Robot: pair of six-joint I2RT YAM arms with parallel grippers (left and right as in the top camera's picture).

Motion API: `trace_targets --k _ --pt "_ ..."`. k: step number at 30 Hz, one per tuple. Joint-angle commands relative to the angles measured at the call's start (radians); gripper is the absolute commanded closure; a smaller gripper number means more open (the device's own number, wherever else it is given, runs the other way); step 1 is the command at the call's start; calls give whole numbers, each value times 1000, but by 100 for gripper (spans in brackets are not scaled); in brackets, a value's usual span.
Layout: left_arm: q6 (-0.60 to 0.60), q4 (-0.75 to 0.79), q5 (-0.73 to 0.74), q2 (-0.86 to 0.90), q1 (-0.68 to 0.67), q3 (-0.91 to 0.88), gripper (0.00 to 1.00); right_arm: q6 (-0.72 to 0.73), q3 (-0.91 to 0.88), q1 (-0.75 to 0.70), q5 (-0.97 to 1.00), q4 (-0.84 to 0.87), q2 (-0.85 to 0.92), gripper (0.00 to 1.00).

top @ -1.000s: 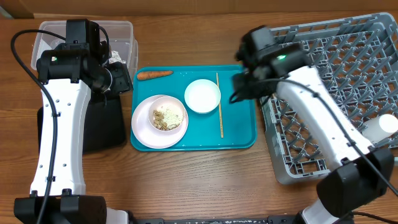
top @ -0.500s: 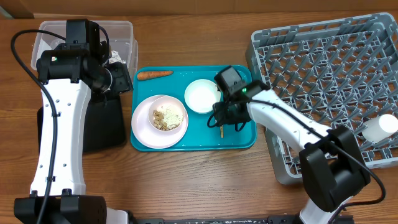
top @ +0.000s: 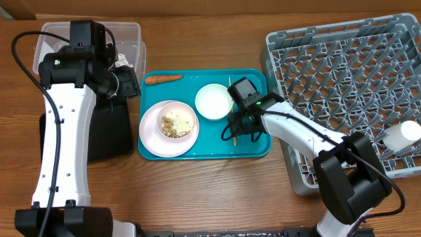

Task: Sort waste into correct bins and load items into the dishwasher
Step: 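Return the right gripper to the tray and grasp the second chopstick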

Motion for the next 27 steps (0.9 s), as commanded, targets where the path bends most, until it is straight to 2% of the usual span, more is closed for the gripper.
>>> trace_targets --k 1,11,14,15,19,22,25,27 --pt "-9 0 -9 0 -9 15 34 -16 -3 6 25 6 31 37" --pt "-9 1 -10 0 -9 15 32 -16 -3 54 18 17 80 35" --pt "-9 0 -10 0 -9 15 31 -12 -3 58 44 13 80 39" --pt "-9 -1 -10 0 -9 15 32 -12 -3 58 45 13 80 42" --pt "-9 -1 -10 0 -9 15 32 -12 -3 50 47 13 80 66" --pt "-9 -2 -10 0 -9 15 32 -11 -3 43 46 1 80 78" --pt "-9 -6 -9 0 -9 15 32 -11 -3 42 47 -10 80 79" --pt "-9 -7 -10 0 -9 15 32 -11 -3 42 47 -12 80 85"
